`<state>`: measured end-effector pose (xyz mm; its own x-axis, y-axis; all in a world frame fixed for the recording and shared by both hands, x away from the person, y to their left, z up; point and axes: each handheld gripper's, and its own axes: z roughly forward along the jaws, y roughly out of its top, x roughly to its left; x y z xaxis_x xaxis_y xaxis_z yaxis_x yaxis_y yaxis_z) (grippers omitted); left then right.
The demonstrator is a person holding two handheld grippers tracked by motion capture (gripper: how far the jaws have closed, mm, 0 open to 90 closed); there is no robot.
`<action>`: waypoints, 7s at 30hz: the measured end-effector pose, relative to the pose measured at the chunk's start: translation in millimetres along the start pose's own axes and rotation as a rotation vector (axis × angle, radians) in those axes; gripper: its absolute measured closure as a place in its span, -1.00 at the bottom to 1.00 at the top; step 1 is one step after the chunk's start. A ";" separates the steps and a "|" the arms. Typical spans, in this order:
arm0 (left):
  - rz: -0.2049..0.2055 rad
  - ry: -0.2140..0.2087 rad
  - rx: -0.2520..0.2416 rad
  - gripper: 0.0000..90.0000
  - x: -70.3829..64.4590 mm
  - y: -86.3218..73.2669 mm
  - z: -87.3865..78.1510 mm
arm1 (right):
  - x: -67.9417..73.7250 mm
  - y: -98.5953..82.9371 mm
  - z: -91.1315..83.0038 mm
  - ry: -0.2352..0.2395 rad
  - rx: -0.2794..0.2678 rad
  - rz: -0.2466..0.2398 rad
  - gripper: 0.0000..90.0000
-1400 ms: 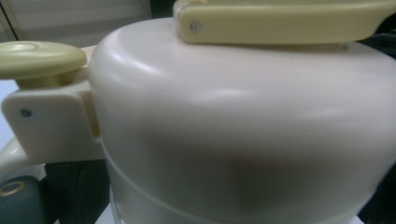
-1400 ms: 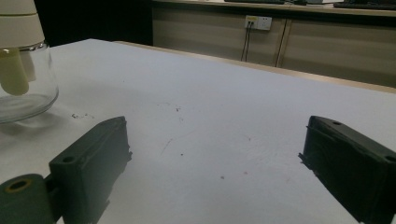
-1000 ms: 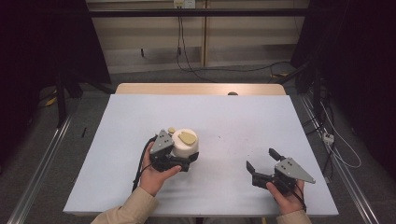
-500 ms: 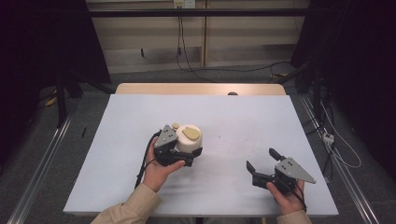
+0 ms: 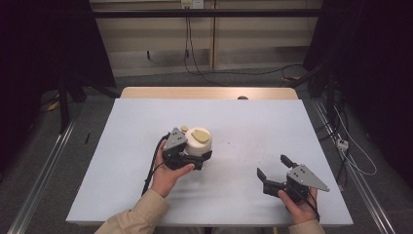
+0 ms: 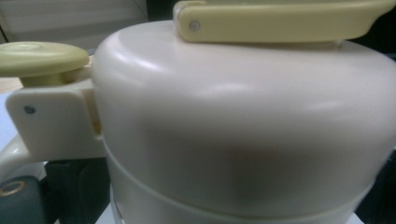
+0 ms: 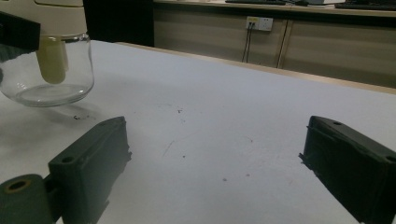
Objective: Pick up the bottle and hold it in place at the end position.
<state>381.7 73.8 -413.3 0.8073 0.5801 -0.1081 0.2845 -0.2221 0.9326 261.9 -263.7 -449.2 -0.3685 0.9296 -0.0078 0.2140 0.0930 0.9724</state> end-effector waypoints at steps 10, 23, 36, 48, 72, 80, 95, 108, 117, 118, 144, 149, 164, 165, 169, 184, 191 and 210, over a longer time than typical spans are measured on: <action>0.002 0.004 -0.003 -0.89 5.2 4.2 2.6 | 0.5 0.6 -0.1 0.004 -0.005 -0.002 -0.86; 0.005 0.008 -0.004 -0.89 8.5 8.3 10.1 | 0.5 0.8 -0.2 0.009 -0.006 -0.007 -0.86; 0.009 0.012 0.004 -0.89 9.6 10.9 20.6 | 0.3 0.7 -0.2 0.010 -0.006 -0.006 -0.86; 0.008 0.028 0.009 -0.89 14.2 13.7 30.8 | 0.2 0.7 -0.1 0.012 -0.006 -0.005 -0.86; -0.013 0.056 0.008 -0.89 23.6 10.4 46.2 | 0.2 0.6 1.0 0.015 -0.005 -0.004 -0.86; -0.006 0.068 0.009 -0.89 25.1 9.0 51.6 | -0.6 0.8 0.3 0.014 -0.009 -0.002 -0.86; 0.007 0.078 0.021 -0.88 25.9 12.4 62.7 | -0.7 1.0 0.1 0.015 -0.011 0.000 -0.86; -0.013 0.081 0.018 -0.88 25.8 12.0 70.2 | -1.2 1.1 0.0 0.018 -0.011 -0.002 -0.86; -0.021 0.083 0.022 -0.88 26.3 11.8 75.3 | -1.0 1.1 0.1 0.018 -0.013 -0.002 -0.86; -0.020 0.085 0.025 -0.88 25.8 12.1 75.8 | -1.1 1.2 0.1 0.018 -0.014 -0.002 -0.86; -0.021 0.092 0.010 -0.88 26.8 16.3 88.7 | -1.6 0.8 0.7 0.023 -0.010 -0.003 -0.86; -0.019 0.098 0.020 -0.88 28.3 13.5 92.3 | -1.9 0.7 0.4 0.020 -0.009 -0.002 -0.86; -0.008 0.098 0.019 -0.88 27.0 15.2 104.3 | -2.1 0.5 0.7 0.022 -0.010 -0.001 -0.86; -0.007 0.095 0.018 -0.88 26.9 15.1 105.3 | -2.2 0.4 0.8 0.022 -0.009 0.000 -0.86; -0.010 0.097 0.018 -0.88 27.3 15.3 108.7 | -2.4 0.2 1.1 0.023 -0.007 0.002 -0.86; 0.016 0.105 0.013 -0.88 28.5 12.7 114.8 | -3.3 -0.1 1.3 0.027 -0.008 0.000 -0.86; 0.032 0.106 0.015 -0.88 26.8 10.3 112.3 | -2.4 -0.1 1.8 0.027 -0.004 0.001 -0.86; 0.012 0.105 0.016 -0.89 26.5 3.8 105.4 | -0.6 0.8 3.8 0.032 0.001 0.003 -0.86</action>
<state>458.7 5.8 -448.9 0.7525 0.6559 -0.0598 0.2840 -0.2413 0.9280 265.7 -262.8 -449.3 -0.3968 0.9179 0.0030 0.2165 0.0904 0.9721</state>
